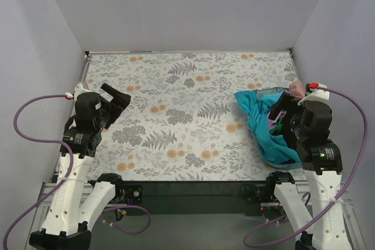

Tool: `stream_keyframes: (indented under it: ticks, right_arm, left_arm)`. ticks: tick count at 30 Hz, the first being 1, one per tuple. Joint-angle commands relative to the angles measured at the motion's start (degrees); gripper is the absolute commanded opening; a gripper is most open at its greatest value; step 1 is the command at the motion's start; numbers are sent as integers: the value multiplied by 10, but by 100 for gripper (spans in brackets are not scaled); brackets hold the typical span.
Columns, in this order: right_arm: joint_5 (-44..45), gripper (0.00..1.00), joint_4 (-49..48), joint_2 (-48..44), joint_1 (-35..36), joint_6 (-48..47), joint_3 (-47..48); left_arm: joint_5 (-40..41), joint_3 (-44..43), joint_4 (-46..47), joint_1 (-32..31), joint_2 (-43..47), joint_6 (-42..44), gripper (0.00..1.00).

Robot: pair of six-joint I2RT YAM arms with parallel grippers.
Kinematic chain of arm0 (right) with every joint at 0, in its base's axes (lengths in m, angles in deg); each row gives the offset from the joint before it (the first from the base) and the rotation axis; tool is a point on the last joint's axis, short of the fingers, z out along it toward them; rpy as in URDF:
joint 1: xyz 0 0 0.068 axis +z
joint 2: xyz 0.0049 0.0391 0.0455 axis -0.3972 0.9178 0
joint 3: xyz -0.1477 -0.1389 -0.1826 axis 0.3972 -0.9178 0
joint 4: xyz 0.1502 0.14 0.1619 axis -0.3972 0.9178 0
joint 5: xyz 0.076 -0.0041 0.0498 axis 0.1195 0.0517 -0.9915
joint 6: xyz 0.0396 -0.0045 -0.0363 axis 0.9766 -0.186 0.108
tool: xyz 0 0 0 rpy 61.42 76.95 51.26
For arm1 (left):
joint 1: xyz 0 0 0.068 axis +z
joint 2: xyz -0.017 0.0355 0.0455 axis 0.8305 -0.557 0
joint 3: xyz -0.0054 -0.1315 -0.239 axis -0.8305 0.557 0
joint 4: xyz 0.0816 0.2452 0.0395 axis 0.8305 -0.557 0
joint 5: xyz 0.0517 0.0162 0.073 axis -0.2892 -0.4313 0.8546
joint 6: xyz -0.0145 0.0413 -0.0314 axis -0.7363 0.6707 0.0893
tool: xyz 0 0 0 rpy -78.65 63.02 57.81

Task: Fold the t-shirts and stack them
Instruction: Grab the tshirt from the pile, then move the tshirt to the center of the board

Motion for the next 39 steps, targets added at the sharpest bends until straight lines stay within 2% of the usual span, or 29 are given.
stream_keyframes:
  ticks: [1,5,10,16,17,18,20,21,22,26,27,29,30,33,35,38,39]
  right_arm:
    - [6,98,-39,40,-2,-60,52]
    - [-21,98,-34,128,-3,-133,103]
    - [9,99,-25,261,-3,-197,139]
    - [4,90,-18,363,-3,-223,148]
    - [8,81,-20,374,-3,-227,150]
    - [28,53,-19,393,-3,-227,161]
    - [40,28,-19,410,-2,-222,177]
    - [31,8,-18,417,-3,-223,186]
    - [24,1,-19,417,-3,-222,204]
    - [-69,1,-43,383,-2,-199,246]
    - [-132,1,-53,359,-2,-194,252]
    - [-184,1,-83,336,5,-176,272]
    - [-245,1,-97,316,10,-160,281]
    - [-313,1,-148,290,44,-123,326]
    - [-337,1,-225,283,63,-81,352]
    - [-423,1,-330,298,73,-7,393]
    - [-464,1,-357,321,78,21,435]
  left_arm:
    - [-28,-2,4,2,4,8,98]
    - [-35,7,14,2,-2,7,98]
    - [-48,14,17,2,-22,-1,98]
    - [-56,26,24,2,-40,-1,98]
    - [-56,27,25,2,-45,-1,98]
    - [-57,29,27,2,-47,-1,98]
    - [-72,29,27,2,-51,-1,98]
    - [-74,27,26,2,-54,1,98]
    - [-74,27,26,2,-56,2,98]
    - [-74,25,28,2,-57,0,98]
    - [-76,26,31,2,-55,-1,98]
    - [-86,28,36,2,-52,-3,98]
    - [-90,29,40,3,-52,-3,98]
    - [-101,26,41,2,-48,-2,98]
    - [-102,21,37,2,-44,-2,98]
    - [-105,20,34,2,-33,-3,98]
    - [-107,20,32,2,-30,-3,98]
